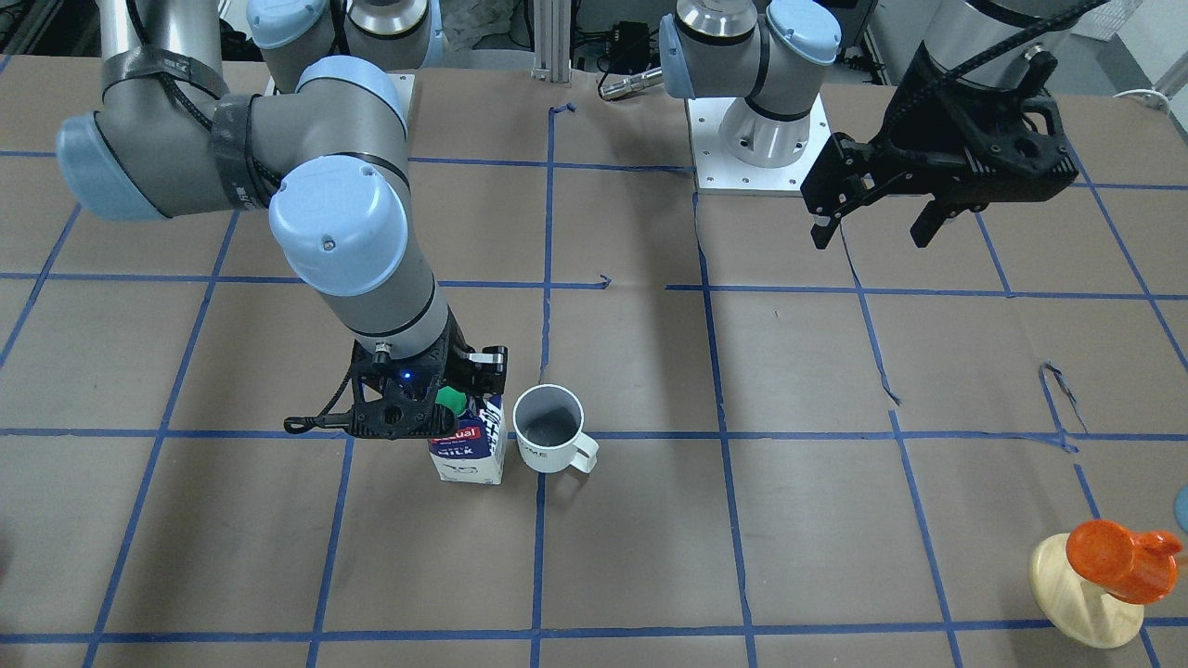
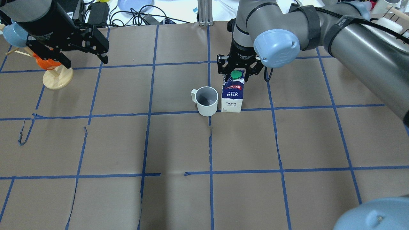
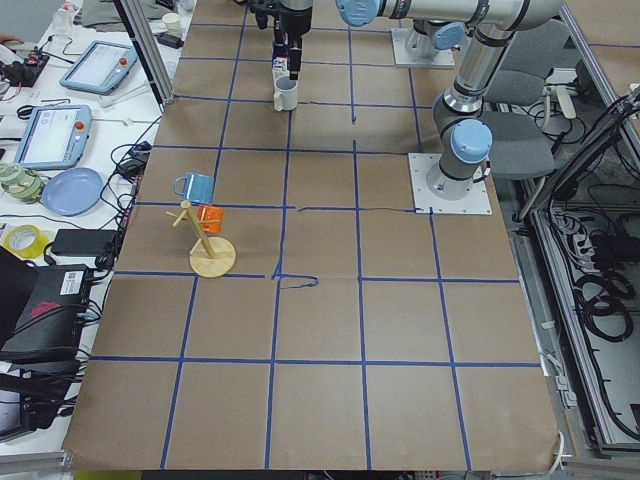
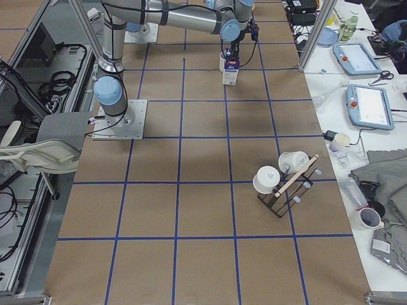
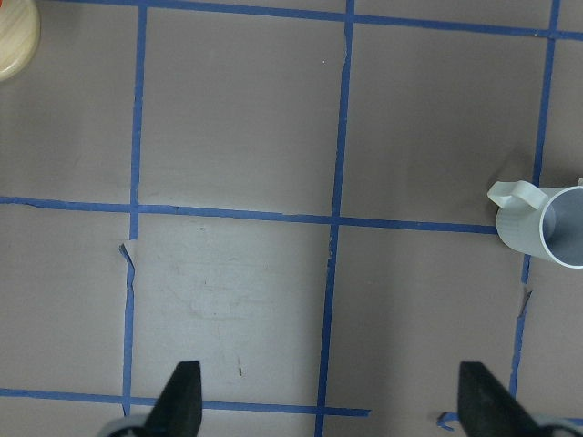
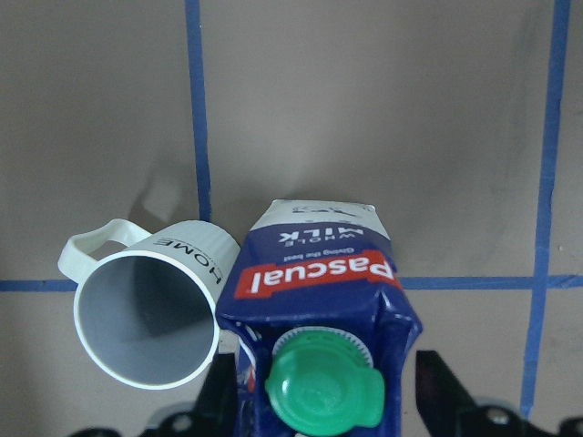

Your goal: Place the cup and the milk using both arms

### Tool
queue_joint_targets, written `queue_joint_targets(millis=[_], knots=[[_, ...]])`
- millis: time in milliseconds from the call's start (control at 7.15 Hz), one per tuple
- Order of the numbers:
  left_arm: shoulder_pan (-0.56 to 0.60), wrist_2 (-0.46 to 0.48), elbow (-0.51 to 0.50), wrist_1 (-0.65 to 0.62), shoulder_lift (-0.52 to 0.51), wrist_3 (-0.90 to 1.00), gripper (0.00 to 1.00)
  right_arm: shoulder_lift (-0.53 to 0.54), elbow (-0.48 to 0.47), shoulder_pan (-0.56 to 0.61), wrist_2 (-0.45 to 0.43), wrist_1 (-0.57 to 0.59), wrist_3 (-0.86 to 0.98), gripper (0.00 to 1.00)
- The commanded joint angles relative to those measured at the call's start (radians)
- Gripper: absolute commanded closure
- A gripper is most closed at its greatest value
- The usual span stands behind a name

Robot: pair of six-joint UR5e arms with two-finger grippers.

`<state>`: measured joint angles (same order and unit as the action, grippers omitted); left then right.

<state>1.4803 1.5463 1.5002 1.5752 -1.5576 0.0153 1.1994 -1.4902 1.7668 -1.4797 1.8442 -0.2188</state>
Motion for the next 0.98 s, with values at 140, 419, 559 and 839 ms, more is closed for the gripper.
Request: queue_joint_targets(millis=[140,419,559,839], knots=[[0.0,0.0,0.0,0.0,0.001,0.0,0.0,0.055,0.141,-0.012,-0.01,-0.162,-0.004,0.0],[0.0,0.0,-0.001,-0.001,0.001,0.0,0.0,0.164,0.189,-0.045,-0.01,-0.255,0.101,0.0],[0.0,0.003,-0.001,0.0,0.002,0.0,0.0,0.233,0.183,-0.091,-0.011,-0.331,0.169,0.0],[0.0,0.003,-0.001,-0.001,0.001,0.0,0.0,0.31,0.1,-0.119,-0.036,-0.356,0.17,0.04]])
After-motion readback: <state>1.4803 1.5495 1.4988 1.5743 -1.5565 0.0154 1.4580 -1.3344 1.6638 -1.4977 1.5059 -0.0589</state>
